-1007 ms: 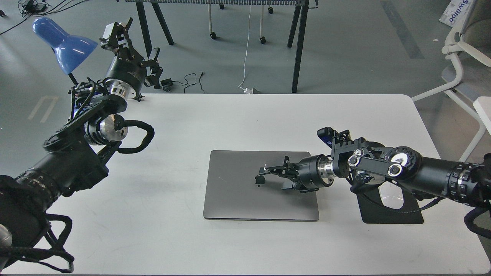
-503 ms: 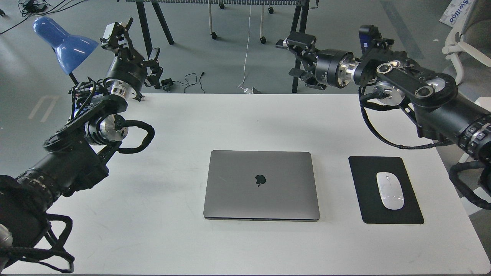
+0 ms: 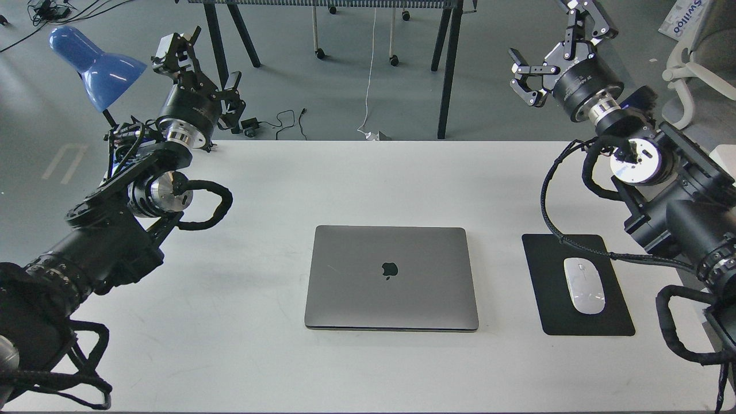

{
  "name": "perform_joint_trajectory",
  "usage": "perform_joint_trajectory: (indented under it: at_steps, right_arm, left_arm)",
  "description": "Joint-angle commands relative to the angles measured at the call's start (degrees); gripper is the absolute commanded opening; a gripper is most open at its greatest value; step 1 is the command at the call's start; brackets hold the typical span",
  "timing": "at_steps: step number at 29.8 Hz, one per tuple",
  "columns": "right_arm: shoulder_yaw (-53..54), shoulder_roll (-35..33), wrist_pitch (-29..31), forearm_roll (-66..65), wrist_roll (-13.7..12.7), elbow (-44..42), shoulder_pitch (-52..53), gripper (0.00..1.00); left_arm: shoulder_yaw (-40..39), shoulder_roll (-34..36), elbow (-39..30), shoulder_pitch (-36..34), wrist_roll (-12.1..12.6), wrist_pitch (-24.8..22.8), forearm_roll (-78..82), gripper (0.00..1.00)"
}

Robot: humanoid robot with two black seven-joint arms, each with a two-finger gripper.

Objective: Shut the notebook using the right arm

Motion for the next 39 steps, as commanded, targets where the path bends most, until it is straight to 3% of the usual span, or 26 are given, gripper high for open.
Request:
perform_joint_trajectory:
  at_steps: [1, 6, 39]
  right_arm:
    - [5.29, 0.01, 0.02, 0.84, 0.05, 5.02, -4.9, 1.0]
    - [10.4, 0.8, 0.02, 0.75, 0.14, 7.67, -8.16, 1.0]
    - [10.4, 1.24, -1.26, 0.67, 0.93, 7.23, -7.81, 1.0]
  left_arm:
    - [0.0, -0.02, 0.01, -0.01, 0.0, 0.05, 0.0, 1.0]
    - [0.0, -0.02, 0.01, 0.08, 0.0, -0.03, 0.0, 1.0]
    - [0.0, -0.2, -0.08, -0.01, 0.0, 0.05, 0.0, 1.0]
